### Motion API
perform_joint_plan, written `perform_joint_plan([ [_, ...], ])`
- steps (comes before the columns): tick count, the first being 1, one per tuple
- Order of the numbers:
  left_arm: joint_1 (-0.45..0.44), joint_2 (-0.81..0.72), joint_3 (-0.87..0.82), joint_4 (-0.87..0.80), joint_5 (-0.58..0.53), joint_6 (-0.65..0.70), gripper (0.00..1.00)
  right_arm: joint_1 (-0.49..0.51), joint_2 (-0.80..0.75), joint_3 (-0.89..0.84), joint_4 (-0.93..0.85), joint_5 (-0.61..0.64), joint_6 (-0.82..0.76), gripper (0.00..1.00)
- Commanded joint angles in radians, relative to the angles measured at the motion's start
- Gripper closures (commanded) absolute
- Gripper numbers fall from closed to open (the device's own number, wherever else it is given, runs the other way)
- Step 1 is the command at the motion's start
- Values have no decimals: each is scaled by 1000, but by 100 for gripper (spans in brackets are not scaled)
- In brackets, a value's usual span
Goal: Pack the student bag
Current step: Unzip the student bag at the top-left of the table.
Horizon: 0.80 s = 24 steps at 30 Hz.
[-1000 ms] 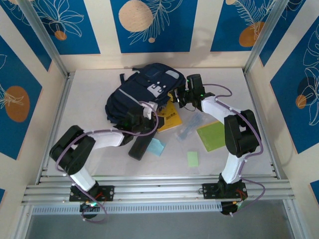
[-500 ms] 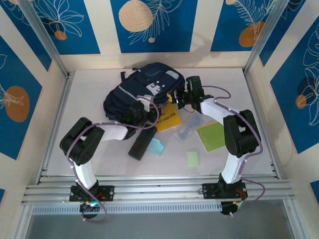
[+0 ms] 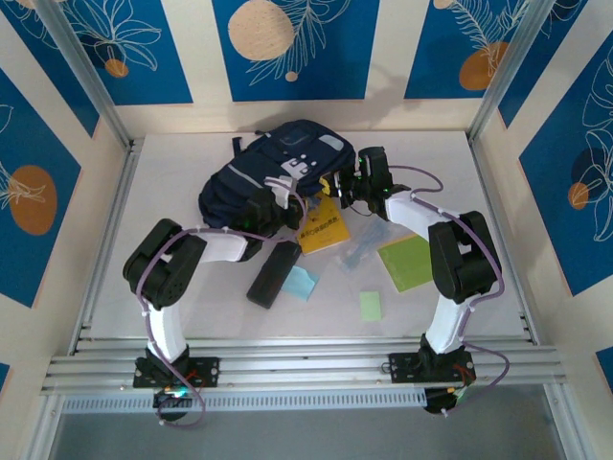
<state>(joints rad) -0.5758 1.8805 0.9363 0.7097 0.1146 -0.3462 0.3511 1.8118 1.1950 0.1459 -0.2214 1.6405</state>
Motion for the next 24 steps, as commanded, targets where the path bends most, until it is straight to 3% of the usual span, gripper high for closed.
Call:
perform_joint_plan([
  [1,39,-46,-12,63,18,5,100,-5,-36,-5,-1,-94,-16,100],
  [9,67,-178,-123,-142,120,34,100,-43,-42,54,-135,-43,-163,100],
  [24,112,-210,-133,-285,268,87,100,-66,-33,101,-207,-6,-248,100],
])
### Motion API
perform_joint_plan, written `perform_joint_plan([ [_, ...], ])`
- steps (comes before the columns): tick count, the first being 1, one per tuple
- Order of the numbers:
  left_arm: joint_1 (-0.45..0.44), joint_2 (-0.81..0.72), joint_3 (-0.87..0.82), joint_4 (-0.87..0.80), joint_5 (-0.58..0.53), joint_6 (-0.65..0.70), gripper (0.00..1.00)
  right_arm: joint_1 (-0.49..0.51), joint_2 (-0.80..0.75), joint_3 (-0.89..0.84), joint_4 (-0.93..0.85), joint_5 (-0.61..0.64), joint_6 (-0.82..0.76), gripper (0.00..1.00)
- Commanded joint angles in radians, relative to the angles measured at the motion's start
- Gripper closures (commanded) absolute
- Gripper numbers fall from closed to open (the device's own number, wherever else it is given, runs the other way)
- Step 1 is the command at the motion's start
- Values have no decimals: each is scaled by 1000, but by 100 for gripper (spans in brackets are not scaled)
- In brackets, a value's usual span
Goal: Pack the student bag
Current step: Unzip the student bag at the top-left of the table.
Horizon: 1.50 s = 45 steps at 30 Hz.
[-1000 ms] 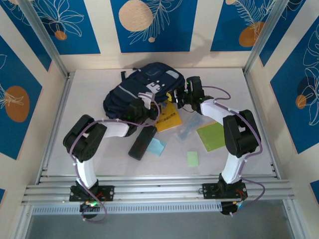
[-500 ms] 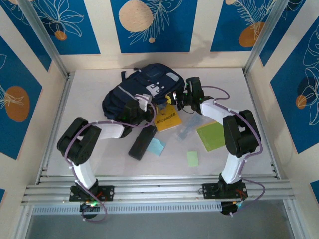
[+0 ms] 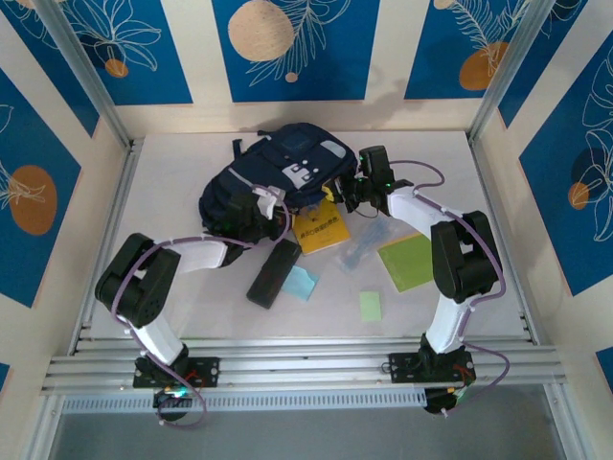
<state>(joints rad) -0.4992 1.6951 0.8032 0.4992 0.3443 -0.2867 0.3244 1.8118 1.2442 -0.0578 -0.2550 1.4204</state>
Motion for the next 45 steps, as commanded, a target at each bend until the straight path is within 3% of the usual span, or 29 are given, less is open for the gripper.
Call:
perform_joint_plan([
  [1,37,-23,3,-82,64,33,100,-39,-30,55,-2,24,-29,100],
  [7,60,-25,9,-123,231,20,95,-54,-20,88,-45,7,-79,100],
  [10,60,-16,12,-128,236,20,100,-56,-19,89,-35,-5,-77,100],
  [14,60,-2,16,-90,205,5,99,-50,-3,93,-10,-41,-64,100],
  [18,61,6,33,-97,206,4,62,-45,11,99,5,-74,-53,100],
  [21,60,-5,27,-108,200,14,48,-46,10,98,9,-78,-52,100],
  [27,60,-22,-5,-89,125,25,50,-40,6,98,19,-87,-39,100],
  [34,58,-73,-97,-7,-83,68,61,-45,-5,74,51,-102,10,100],
  [38,40,-62,-88,8,-208,105,58,-37,-12,33,137,-130,78,100],
  [45,16,21,-7,104,-84,30,55,-7,-13,29,168,-139,108,100],
])
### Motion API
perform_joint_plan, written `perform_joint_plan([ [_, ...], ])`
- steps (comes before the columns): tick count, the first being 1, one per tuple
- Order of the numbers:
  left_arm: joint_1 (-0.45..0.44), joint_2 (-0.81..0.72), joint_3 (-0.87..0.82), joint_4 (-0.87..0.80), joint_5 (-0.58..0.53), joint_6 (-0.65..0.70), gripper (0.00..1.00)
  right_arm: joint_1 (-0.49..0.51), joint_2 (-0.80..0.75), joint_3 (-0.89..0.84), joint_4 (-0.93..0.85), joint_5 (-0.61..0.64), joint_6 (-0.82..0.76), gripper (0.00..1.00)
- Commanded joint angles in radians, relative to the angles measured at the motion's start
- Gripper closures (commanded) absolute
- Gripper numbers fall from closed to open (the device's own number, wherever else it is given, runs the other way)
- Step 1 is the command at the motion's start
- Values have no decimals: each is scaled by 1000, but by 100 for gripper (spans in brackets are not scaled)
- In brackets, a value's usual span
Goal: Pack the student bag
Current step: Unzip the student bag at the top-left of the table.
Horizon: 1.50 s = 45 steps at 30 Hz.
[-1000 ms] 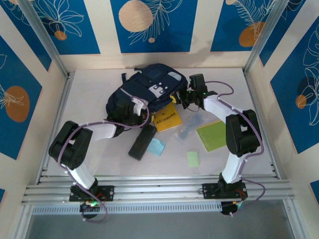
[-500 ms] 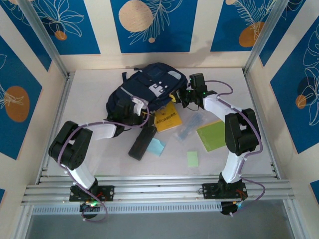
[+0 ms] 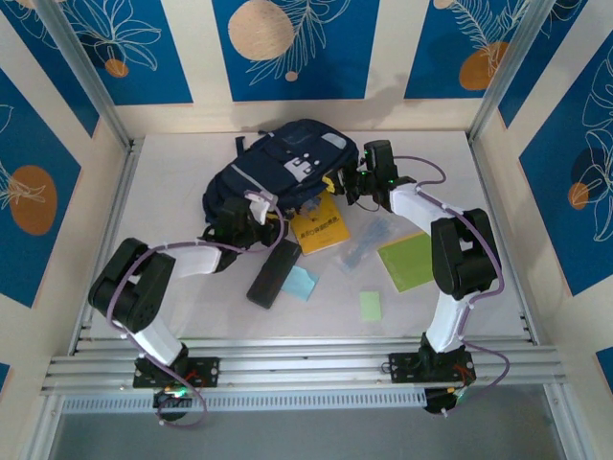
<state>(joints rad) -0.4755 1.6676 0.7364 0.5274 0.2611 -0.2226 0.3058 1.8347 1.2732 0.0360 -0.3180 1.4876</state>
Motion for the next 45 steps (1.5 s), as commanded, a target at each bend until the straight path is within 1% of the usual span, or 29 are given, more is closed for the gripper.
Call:
perform_joint_plan([
  [1,-15,60,68,89,16,-46,55,12,-34,0,80,-78,45,100],
  [12,-16,144,125,241,119,-186,55,11,-39,-17,85,-83,52,100],
  [15,-15,151,125,305,97,-227,56,10,-41,-51,127,-90,100,100],
  [18,-14,171,128,359,52,-252,59,12,-47,-94,187,-97,170,100],
  [22,-14,212,147,420,10,-282,64,20,-46,-142,276,-105,254,100],
  [24,-14,218,143,441,-16,-287,68,18,-43,-153,297,-108,270,100],
  [28,-10,200,126,440,-29,-278,84,10,-43,-158,303,-109,273,100],
  [29,-8,193,119,435,-28,-275,85,7,-45,-158,303,-110,270,100],
  [32,-3,158,88,400,-27,-253,86,-4,-51,-152,284,-104,252,100],
  [38,8,135,65,336,-1,-229,91,-10,-69,-121,222,-86,195,100],
  [41,11,126,70,295,15,-208,84,-13,-71,-103,200,-89,173,100],
  [42,11,124,72,283,19,-202,84,-15,-73,-99,192,-88,166,100],
  [44,15,120,73,264,28,-189,87,-15,-75,-98,187,-84,160,100],
  [45,17,118,75,256,33,-186,92,-16,-76,-98,186,-82,159,100],
])
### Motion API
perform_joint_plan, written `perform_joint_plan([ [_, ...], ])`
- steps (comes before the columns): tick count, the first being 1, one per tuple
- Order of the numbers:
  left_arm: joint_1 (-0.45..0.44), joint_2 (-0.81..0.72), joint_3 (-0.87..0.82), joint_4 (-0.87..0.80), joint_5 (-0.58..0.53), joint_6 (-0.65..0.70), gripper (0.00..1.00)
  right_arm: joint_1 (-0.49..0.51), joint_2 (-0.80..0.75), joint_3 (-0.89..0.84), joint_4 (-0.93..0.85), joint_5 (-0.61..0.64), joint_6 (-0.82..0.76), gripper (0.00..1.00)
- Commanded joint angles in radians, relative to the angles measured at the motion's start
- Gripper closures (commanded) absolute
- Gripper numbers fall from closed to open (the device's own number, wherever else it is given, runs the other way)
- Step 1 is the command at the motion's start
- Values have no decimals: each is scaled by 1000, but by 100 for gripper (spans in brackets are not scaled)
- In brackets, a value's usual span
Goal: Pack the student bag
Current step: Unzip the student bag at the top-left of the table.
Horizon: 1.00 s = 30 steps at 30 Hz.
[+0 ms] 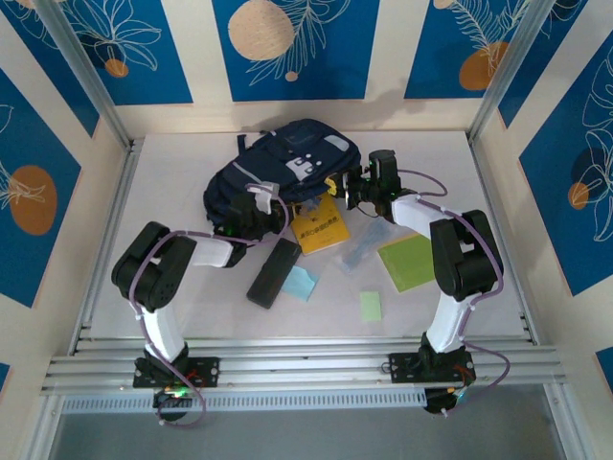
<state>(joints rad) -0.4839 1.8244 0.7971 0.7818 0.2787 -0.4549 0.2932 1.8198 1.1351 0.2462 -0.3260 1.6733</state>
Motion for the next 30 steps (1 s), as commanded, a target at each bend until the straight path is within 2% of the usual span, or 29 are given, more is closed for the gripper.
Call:
perform_joint_plan([
  [1,27,-40,15,-4,18,51,96,-4,-62,40,-24,-75,-27,100],
  [2,28,-43,16,-11,19,57,100,-5,-62,40,-22,-75,-29,100],
  [8,33,-64,23,-86,8,92,100,-22,-65,39,-37,-70,-51,100],
  [12,46,-90,63,-322,-22,153,100,-50,-78,47,-87,-54,-112,100],
  [17,51,-167,80,-601,-143,236,100,-95,-91,61,-177,-37,-206,100],
  [20,52,-199,95,-713,-200,268,100,-106,-88,62,-190,-27,-225,100],
  [24,54,-233,99,-775,-233,288,100,-112,-58,93,-200,-30,-244,100],
  [27,59,-286,117,-880,-266,320,100,-130,-16,152,-255,-23,-310,100],
  [29,61,-316,159,-989,-220,347,100,-148,17,193,-285,-29,-355,100],
  [30,58,-327,188,-1041,-158,358,100,-152,32,216,-298,-37,-372,100],
])
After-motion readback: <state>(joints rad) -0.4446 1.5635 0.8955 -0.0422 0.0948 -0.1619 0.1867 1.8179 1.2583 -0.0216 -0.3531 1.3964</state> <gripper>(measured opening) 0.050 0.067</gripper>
